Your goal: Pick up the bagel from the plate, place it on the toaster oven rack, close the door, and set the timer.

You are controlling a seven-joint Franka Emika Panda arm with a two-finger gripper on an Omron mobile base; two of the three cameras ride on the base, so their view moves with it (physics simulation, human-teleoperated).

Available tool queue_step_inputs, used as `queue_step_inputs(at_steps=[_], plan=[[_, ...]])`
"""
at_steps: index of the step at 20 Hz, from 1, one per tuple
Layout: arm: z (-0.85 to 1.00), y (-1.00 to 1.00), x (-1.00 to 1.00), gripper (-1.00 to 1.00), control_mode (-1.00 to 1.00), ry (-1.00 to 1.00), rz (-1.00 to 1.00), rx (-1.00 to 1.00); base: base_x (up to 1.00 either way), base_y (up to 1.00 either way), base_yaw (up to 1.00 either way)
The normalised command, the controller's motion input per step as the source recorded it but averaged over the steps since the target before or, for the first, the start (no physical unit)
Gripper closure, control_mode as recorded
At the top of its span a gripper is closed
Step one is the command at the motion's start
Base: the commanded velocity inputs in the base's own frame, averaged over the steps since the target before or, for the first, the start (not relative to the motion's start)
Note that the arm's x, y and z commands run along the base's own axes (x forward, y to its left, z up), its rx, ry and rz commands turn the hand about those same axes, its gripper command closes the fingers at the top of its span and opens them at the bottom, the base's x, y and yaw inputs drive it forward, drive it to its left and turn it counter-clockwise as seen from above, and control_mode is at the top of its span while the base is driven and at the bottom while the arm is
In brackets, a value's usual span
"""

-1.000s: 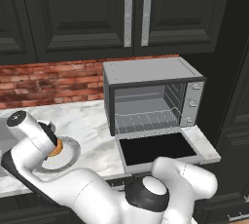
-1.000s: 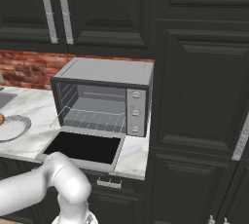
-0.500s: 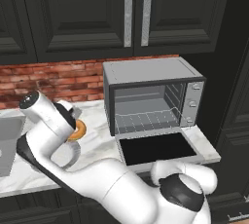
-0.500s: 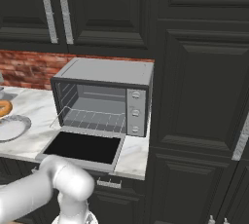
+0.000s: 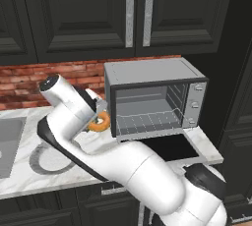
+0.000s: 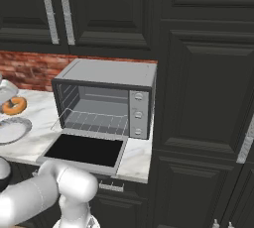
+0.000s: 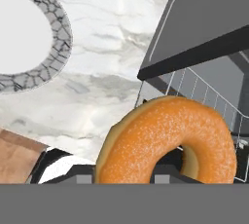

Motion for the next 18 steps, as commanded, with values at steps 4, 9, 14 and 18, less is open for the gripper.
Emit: queue_step_inputs(at_steps=[4,9,14,18], plan=[[0.06,-0.96,0.0,1.0,-1.0,0.0,-0.16,0.04,0.0,0.0,0.0],[-0.02,-1.0,0.0,1.0,-1.0,0.0,-0.13,0.08,0.0,0.0,0.0],[-0.14,-0.96,0.04,1.0,-1.0,0.0,-0.12,0.06,0.0,0.0,0.0],[-0.13,-0.85,0.21,1.0,-1.0,0.0,-0.09,0.06,0.0,0.0,0.0]])
